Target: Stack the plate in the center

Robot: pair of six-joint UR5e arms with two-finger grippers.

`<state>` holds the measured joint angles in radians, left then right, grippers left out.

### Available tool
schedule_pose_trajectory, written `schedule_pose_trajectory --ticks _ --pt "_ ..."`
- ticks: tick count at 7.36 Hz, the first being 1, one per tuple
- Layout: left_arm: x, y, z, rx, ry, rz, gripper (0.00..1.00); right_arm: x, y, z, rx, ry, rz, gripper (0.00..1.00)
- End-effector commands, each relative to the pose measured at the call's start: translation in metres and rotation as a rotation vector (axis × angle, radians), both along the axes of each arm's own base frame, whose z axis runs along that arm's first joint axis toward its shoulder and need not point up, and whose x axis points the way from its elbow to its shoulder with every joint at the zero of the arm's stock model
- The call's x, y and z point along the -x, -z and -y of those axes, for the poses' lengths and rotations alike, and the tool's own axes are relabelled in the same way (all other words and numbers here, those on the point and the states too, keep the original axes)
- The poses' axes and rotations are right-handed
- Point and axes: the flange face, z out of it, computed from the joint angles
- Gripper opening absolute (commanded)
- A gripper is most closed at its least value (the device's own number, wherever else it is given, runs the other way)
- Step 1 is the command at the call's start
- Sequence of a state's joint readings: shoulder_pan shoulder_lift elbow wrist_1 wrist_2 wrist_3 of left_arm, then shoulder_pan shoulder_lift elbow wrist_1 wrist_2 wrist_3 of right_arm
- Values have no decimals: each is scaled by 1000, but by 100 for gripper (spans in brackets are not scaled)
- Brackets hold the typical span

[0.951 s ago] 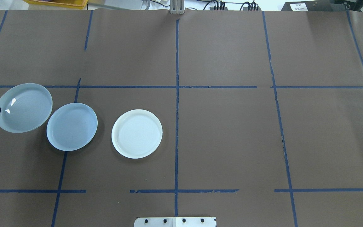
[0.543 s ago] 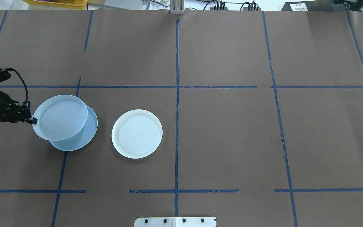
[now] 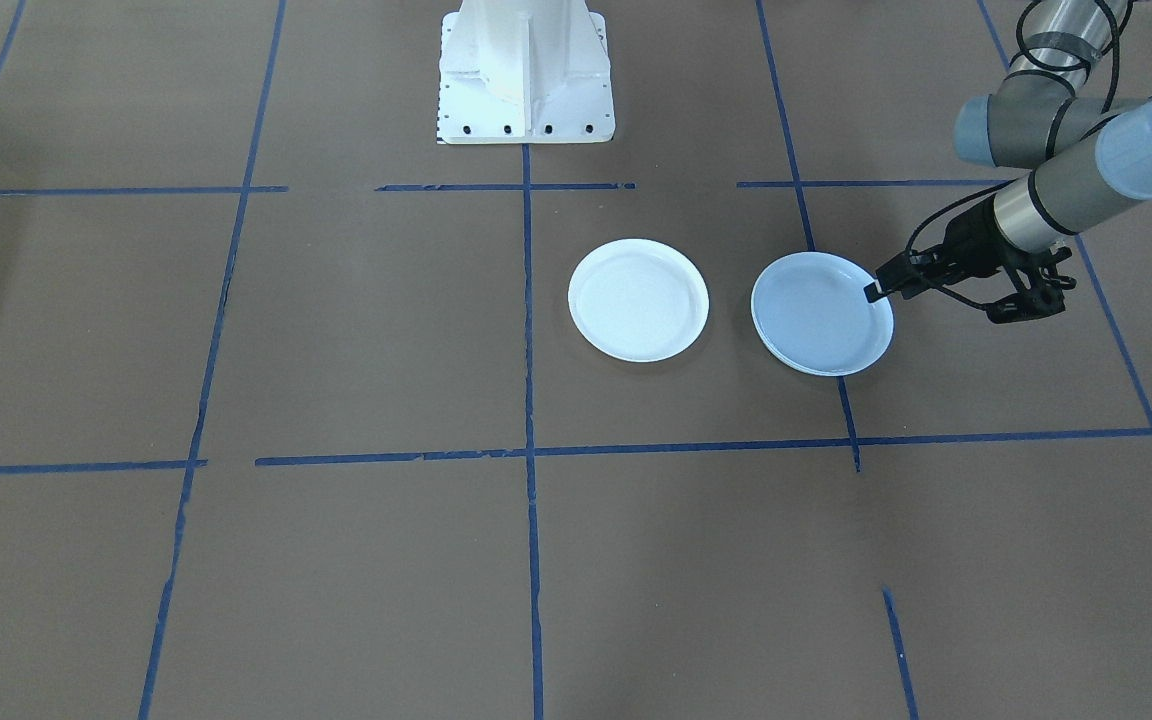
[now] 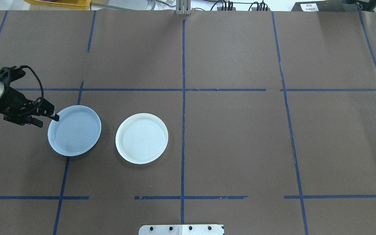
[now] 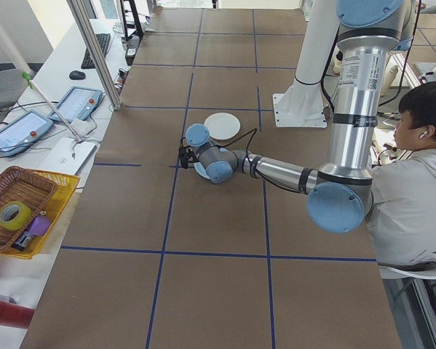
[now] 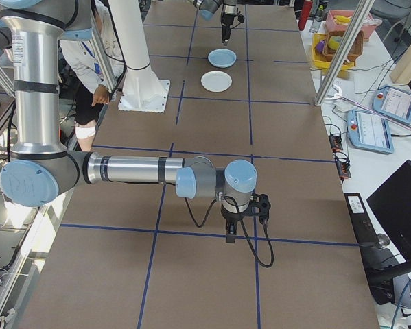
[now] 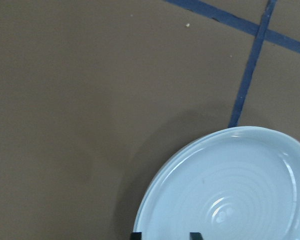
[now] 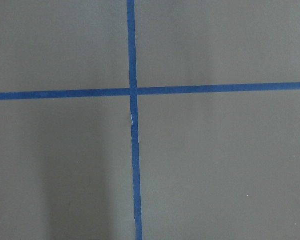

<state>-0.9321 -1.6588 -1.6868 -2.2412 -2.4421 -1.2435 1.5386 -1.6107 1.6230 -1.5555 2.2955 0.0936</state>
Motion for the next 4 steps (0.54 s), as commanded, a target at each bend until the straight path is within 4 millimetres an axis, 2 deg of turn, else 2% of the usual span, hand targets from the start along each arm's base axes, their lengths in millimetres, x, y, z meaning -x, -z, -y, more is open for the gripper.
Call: schedule_pose_trajectory --ticks 1,2,3,4 --pt "-39 72 0 36 36 -58 100 0 0 0 0 0 -1 100" --pt "-85 96 -9 54 70 -51 100 0 0 0 0 0 -1 100" --pt "-122 112 -24 87 54 -55 100 0 0 0 0 0 1 100" --pt "-150 110 -41 92 80 -30 100 0 0 0 0 0 1 100"
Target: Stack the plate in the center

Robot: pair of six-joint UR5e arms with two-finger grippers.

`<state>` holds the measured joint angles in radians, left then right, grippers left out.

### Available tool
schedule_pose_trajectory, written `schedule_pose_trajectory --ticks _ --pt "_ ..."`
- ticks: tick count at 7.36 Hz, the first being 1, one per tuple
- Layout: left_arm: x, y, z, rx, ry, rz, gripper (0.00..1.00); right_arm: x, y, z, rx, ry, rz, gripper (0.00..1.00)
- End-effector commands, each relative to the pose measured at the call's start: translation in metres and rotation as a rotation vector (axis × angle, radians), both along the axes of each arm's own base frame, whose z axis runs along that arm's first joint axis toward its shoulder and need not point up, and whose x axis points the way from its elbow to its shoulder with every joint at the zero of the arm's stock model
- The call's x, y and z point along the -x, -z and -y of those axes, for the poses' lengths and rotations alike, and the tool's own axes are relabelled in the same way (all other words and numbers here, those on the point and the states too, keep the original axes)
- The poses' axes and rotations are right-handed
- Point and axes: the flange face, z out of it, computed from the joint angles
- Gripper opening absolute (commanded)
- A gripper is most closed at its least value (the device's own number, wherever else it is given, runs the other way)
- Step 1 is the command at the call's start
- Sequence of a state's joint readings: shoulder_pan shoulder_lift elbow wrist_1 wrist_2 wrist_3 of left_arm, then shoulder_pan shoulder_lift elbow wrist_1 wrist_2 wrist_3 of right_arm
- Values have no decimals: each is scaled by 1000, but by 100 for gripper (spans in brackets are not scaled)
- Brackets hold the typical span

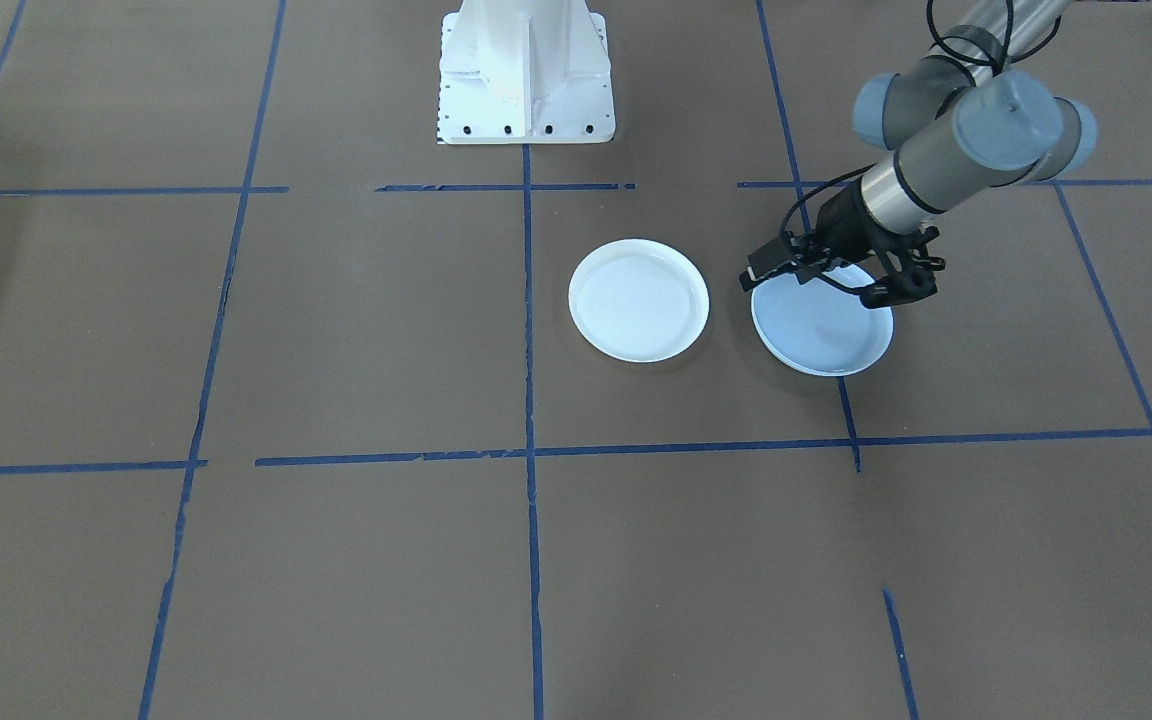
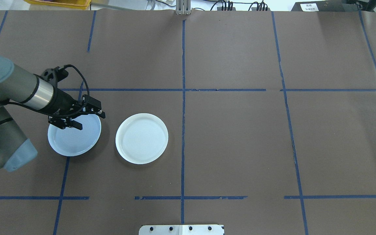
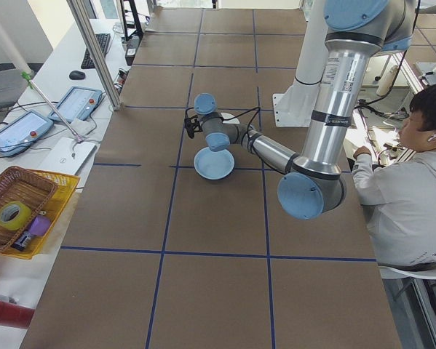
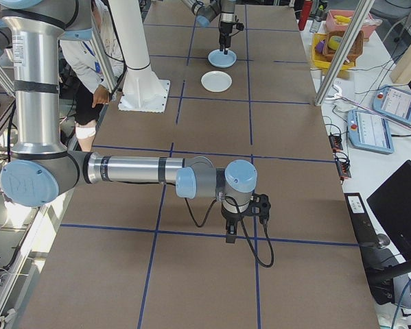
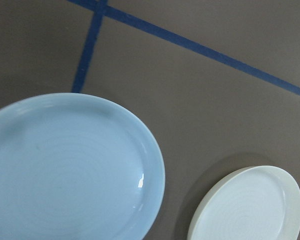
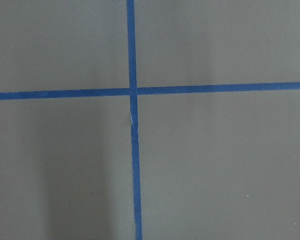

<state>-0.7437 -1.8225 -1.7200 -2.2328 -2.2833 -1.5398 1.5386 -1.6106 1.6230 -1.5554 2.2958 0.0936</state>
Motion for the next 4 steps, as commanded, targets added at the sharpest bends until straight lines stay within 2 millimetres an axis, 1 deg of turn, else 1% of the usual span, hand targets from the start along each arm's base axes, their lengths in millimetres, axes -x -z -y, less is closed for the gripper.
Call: schedule_pose_trajectory --ticks 1,2,3,4 --pt "-57 5 -31 34 13 29 100 0 0 0 0 0 1 100" --pt "-72 -5 -31 53 2 50 100 0 0 0 0 0 -1 100" --pt "-80 -18 -30 69 -7 72 100 -1 0 0 0 -1 1 100" --pt "-82 -17 -32 70 -10 69 91 0 0 0 0 0 1 100"
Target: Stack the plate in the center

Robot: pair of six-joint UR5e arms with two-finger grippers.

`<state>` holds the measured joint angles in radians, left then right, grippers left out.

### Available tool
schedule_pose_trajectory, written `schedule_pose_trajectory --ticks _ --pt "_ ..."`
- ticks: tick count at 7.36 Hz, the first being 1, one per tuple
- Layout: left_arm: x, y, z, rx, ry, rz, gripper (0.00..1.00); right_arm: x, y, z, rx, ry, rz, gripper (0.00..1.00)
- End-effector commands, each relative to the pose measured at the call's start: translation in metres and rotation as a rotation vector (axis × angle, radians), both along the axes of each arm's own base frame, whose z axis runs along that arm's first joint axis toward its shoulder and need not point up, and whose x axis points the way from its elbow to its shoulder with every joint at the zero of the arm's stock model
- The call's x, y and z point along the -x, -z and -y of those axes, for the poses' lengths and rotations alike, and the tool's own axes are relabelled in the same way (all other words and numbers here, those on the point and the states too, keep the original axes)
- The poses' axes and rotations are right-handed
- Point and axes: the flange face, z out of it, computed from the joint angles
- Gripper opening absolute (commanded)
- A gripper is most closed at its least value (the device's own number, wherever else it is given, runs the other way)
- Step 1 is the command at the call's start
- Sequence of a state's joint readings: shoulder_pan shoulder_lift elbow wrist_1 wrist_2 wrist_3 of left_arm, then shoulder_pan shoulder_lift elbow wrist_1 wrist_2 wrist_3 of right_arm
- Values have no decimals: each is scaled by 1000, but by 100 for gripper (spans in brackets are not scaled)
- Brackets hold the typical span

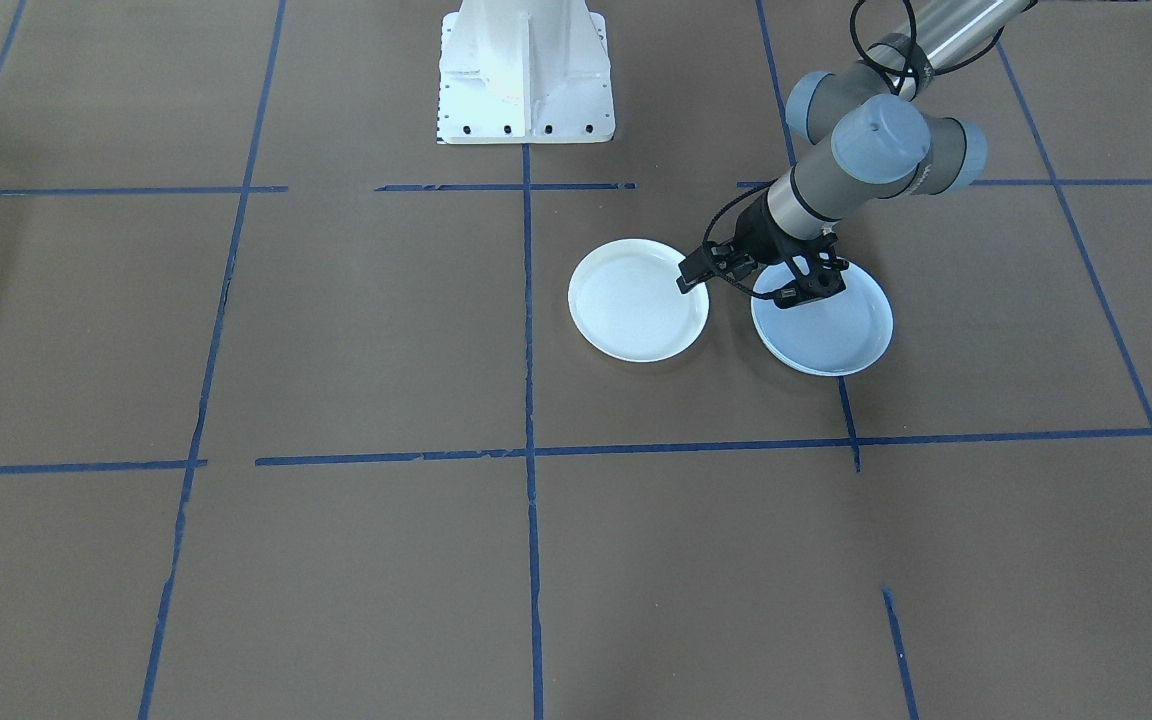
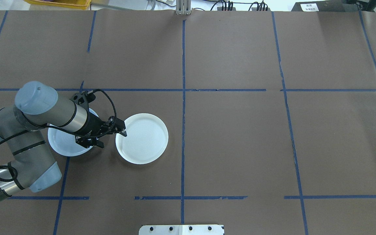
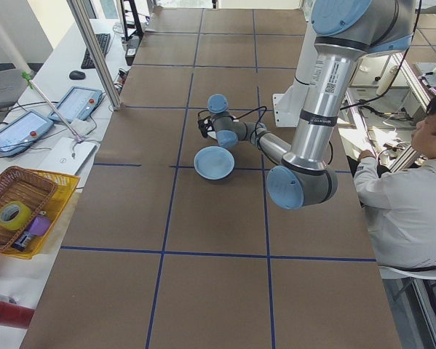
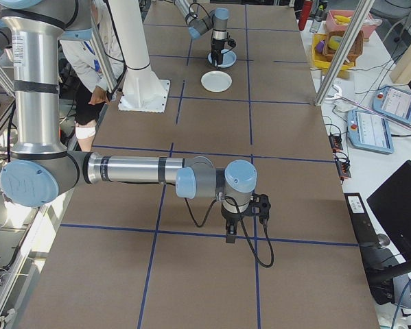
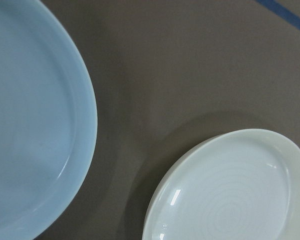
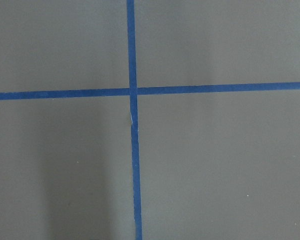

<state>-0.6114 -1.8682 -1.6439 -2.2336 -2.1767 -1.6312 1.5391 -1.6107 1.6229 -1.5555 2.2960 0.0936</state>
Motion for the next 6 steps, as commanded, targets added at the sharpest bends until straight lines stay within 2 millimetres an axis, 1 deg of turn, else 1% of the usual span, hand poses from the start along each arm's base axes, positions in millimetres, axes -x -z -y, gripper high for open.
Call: schedule_pose_trajectory --ticks 1,2,3,4,6 --pt "-8 -3 -3 10 -9 2 54 0 0 0 0 1 0 100" --pt "-7 -2 -3 6 -15 -4 15 0 0 0 0 1 0 100" --pt "-7 0 -6 12 -39 -14 0 0 0 0 0 0 -1 100" --pt "-6 2 -10 22 -74 -27 0 0 0 0 0 0 -1 100" --pt "-7 -1 -10 25 -74 -22 0 0 0 0 0 0 -1 100"
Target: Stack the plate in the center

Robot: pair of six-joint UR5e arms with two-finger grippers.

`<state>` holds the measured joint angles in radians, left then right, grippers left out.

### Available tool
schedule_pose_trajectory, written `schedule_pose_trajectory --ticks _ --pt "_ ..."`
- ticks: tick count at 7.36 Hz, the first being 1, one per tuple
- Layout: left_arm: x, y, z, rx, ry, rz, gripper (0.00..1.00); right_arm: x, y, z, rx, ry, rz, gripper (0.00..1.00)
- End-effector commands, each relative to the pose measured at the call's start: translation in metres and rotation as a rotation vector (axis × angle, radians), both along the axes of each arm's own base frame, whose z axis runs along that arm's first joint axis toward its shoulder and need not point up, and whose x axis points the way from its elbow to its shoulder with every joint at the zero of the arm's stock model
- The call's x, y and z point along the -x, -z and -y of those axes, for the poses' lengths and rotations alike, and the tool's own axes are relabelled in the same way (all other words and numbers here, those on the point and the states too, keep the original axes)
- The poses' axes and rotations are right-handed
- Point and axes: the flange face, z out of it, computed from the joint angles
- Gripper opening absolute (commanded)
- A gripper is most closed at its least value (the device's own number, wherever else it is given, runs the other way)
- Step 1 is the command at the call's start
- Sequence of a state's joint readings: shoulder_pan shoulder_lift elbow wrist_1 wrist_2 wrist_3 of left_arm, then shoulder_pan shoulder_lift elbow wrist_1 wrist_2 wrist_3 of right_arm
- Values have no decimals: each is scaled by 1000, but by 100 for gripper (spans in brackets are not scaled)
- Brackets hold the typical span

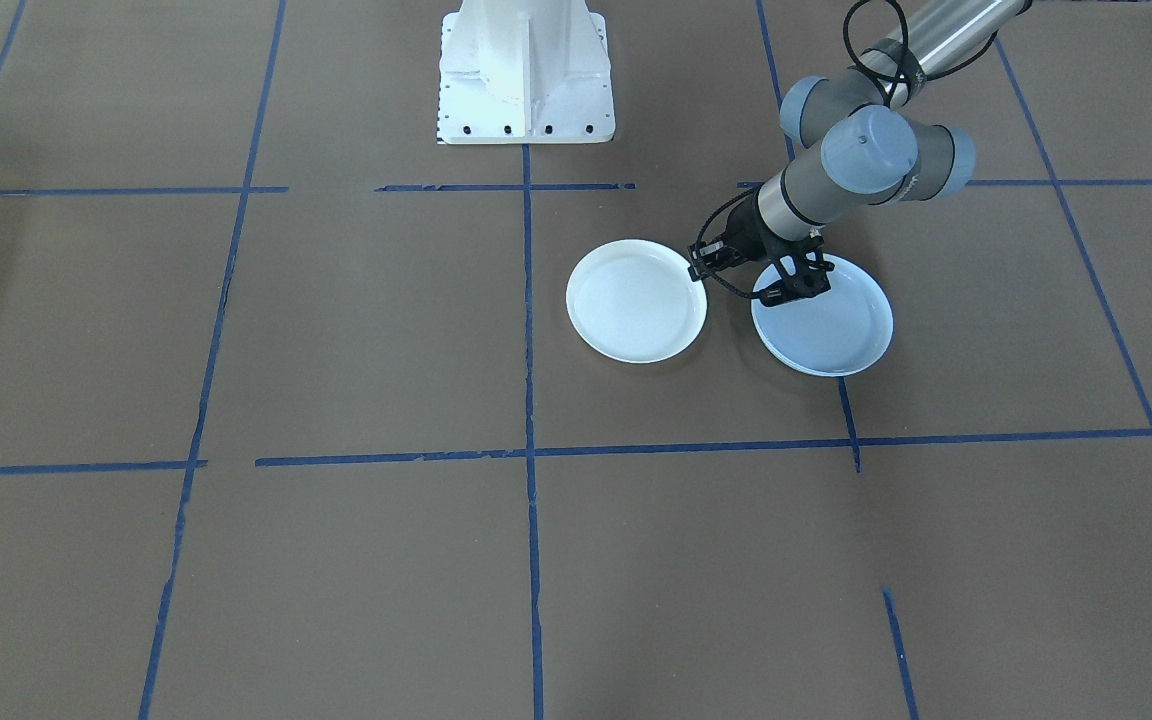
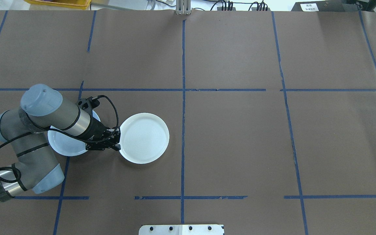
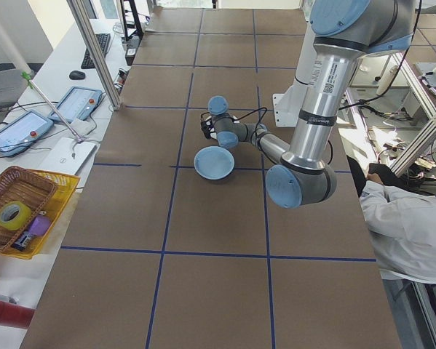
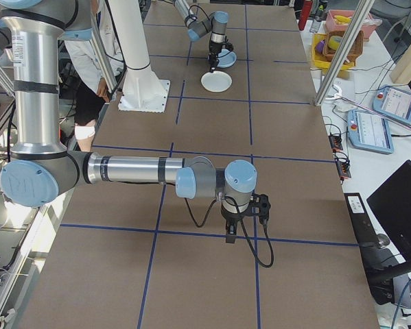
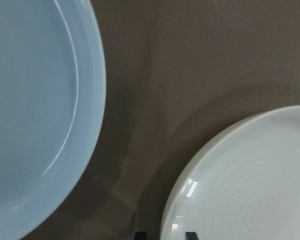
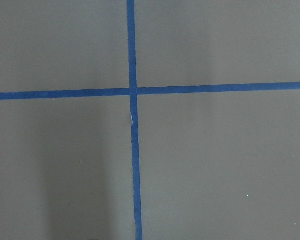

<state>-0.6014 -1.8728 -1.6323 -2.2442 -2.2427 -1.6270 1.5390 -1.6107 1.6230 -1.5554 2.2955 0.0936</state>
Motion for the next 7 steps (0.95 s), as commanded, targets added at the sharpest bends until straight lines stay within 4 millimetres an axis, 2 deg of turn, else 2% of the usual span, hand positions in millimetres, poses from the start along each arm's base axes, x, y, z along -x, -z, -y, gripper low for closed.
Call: schedule_pose_trajectory --ticks 1,2,3,4,5,7 --pt "2 3 -1 0 -7 -7 0 0 0 0 -1 0 1 100" --pt "9 11 -5 2 -26 -28 0 0 0 0 0 0 1 100" --pt "26 26 -7 12 -68 -72 0 0 0 0 0 0 1 100" --pt "56 31 6 -3 -66 -112 0 0 0 0 0 0 -1 100" --pt "88 21 17 -49 -78 -152 0 0 0 0 0 0 1 100" --pt "157 -31 28 -150 -95 -169 0 -1 0 0 0 -1 -1 100"
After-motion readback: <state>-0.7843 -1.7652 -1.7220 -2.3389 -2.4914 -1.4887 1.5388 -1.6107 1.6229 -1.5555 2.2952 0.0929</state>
